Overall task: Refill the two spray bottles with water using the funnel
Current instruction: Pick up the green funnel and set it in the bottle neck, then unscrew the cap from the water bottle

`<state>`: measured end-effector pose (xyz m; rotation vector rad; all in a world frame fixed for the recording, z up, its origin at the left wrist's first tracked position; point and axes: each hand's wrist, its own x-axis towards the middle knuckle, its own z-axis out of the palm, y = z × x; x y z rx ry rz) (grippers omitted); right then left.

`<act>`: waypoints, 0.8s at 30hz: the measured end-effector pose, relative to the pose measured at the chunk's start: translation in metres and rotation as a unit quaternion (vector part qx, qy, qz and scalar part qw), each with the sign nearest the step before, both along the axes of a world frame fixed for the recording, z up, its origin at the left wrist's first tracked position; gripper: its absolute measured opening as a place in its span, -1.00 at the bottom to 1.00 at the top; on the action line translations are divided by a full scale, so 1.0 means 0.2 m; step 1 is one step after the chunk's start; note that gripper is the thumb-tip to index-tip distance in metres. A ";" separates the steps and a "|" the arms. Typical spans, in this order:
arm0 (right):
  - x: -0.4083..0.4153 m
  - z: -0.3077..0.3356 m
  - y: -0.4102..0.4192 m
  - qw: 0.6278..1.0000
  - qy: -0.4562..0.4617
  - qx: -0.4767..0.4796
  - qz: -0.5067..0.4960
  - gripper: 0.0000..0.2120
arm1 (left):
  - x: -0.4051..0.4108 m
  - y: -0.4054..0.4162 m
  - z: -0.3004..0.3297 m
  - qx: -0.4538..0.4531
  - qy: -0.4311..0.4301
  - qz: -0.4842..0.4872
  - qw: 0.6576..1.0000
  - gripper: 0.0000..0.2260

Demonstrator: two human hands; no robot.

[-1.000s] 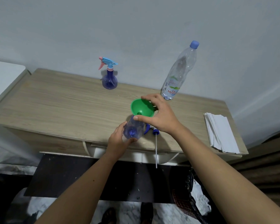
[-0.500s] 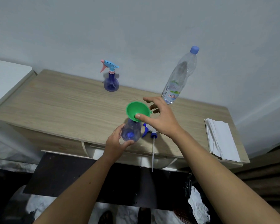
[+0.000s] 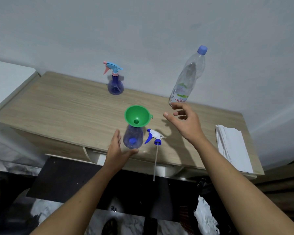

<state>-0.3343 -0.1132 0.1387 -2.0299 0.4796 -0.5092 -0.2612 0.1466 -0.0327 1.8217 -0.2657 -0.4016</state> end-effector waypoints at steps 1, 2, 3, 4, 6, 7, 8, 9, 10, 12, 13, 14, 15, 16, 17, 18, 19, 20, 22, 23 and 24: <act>-0.01 -0.01 -0.02 1.000 0.001 0.004 -0.005 -0.48 | -0.04 0.00 0.00 -0.011 0.000 0.032 0.999 0.16; -0.02 -0.02 -0.05 1.000 0.001 0.008 -0.008 -0.48 | -0.10 0.01 0.02 -0.012 -0.017 0.060 0.998 0.10; -0.02 -0.02 -0.07 1.000 0.001 0.012 -0.013 -0.48 | -0.15 0.02 0.04 -0.004 -0.041 0.085 0.995 -0.01; -0.03 -0.03 -0.10 1.000 0.002 0.016 -0.016 -0.48 | -0.21 0.01 0.07 0.007 -0.065 0.104 0.992 -0.15; -0.04 -0.04 -0.15 0.999 0.007 0.024 -0.022 -0.54 | -0.30 -0.02 0.12 0.032 -0.093 0.108 0.989 -0.43; -0.04 -0.04 -0.17 0.999 0.010 0.028 -0.023 -0.56 | -0.33 -0.05 0.13 0.045 -0.104 0.094 0.989 -0.54; -0.05 -0.04 -0.20 0.999 0.011 0.032 -0.022 -0.57 | -0.35 -0.09 0.15 0.051 -0.115 0.074 0.989 -0.62; -0.05 -0.05 -0.22 0.999 0.012 0.033 -0.021 -0.54 | -0.36 -0.15 0.17 0.049 -0.124 0.056 0.989 -0.66; -0.05 -0.05 -0.24 0.999 0.013 0.034 -0.020 -0.49 | -0.37 -0.21 0.18 0.043 -0.130 0.039 0.990 -0.68; -0.06 -0.06 -0.30 0.999 0.014 0.034 -0.021 -0.39 | -0.37 -0.33 0.23 0.028 -0.135 0.016 0.990 -0.67; -0.06 -0.07 -0.33 0.999 0.016 0.036 -0.021 -0.36 | -0.36 -0.40 0.24 0.024 -0.138 0.010 0.990 -0.64; -0.06 -0.07 -0.36 0.999 0.018 0.040 -0.021 -0.35 | -0.35 -0.46 0.25 0.024 -0.140 0.006 0.990 -0.60; -0.06 -0.08 -0.39 0.999 0.020 0.044 -0.020 -0.35 | -0.34 -0.53 0.25 0.024 -0.146 0.002 0.989 -0.56; -0.05 -0.08 -0.42 0.999 0.021 0.046 -0.020 -0.36 | -0.32 -0.58 0.26 0.028 -0.152 -0.004 0.988 -0.51; -0.05 -0.09 -0.45 0.998 0.021 0.048 -0.021 -0.38 | -0.29 -0.64 0.26 0.032 -0.157 -0.012 0.987 -0.47; -0.05 -0.09 -0.49 0.998 0.019 0.050 -0.022 -0.40 | -0.27 -0.69 0.27 0.037 -0.154 -0.018 0.987 -0.44; -0.04 -0.10 -0.52 0.998 0.017 0.051 -0.023 -0.41 | -0.25 -0.75 0.27 0.040 -0.147 -0.021 0.988 -0.42; -0.03 -0.10 -0.55 0.998 0.014 0.050 -0.023 -0.42 | -0.22 -0.79 0.28 0.044 -0.140 -0.022 0.989 -0.41; -0.01 -0.10 -0.61 0.999 0.010 0.048 -0.021 -0.42 | -0.17 -0.89 0.30 0.047 -0.132 -0.014 0.990 -0.39; 0.01 -0.10 -0.64 0.999 0.008 0.046 -0.019 -0.42 | -0.14 -0.94 0.31 0.047 -0.132 -0.009 0.990 -0.38; 0.03 -0.10 -0.68 0.999 0.006 0.044 -0.016 -0.42 | -0.10 -0.99 0.32 0.051 -0.135 -0.005 0.990 -0.38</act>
